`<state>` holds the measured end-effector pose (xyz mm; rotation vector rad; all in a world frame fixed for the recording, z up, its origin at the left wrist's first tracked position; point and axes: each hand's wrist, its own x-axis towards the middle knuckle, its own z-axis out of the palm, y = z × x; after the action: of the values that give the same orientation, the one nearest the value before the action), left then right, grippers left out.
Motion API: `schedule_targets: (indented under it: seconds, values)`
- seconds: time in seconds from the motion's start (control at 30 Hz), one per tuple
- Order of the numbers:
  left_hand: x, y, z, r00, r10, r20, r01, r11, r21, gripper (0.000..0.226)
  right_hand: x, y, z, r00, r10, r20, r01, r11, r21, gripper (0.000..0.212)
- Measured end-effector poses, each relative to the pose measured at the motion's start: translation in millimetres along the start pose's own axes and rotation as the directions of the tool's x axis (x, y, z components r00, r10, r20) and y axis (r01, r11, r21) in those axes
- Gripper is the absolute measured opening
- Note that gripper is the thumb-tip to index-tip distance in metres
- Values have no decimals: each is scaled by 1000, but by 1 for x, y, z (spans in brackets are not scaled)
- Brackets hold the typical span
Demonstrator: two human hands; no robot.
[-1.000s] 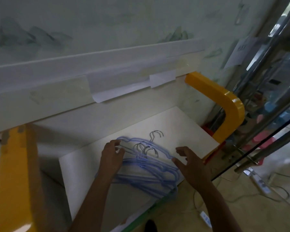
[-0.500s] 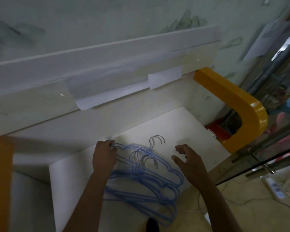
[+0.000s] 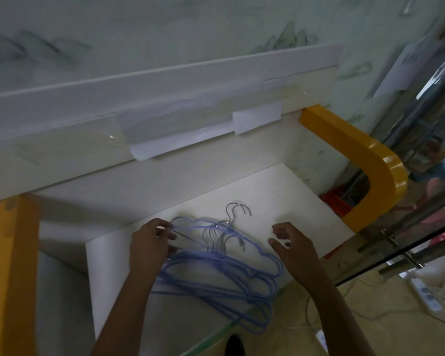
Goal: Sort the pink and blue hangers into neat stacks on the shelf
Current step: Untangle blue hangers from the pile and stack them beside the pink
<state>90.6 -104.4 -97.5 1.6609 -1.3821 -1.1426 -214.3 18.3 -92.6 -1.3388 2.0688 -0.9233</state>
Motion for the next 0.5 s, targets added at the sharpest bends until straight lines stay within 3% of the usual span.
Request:
schedule_targets:
  seconds: [0.13, 0.33, 0.5]
  values:
    - [-21, -1, -9, 998, -59, 11, 60, 964, -258, 15, -21, 5, 4, 1000, 25, -17, -25, 1000, 13, 27]
    - [-44, -10, -24, 995, 31, -93, -58, 950, -306, 13, -46, 15, 5, 996, 66, -56, -68, 997, -42, 25]
    - [-52, -5, -32, 986, 20, -168, -84, 920, -384, 13, -53, 22, 11, 993, 114, -37, -116, 992, -48, 18]
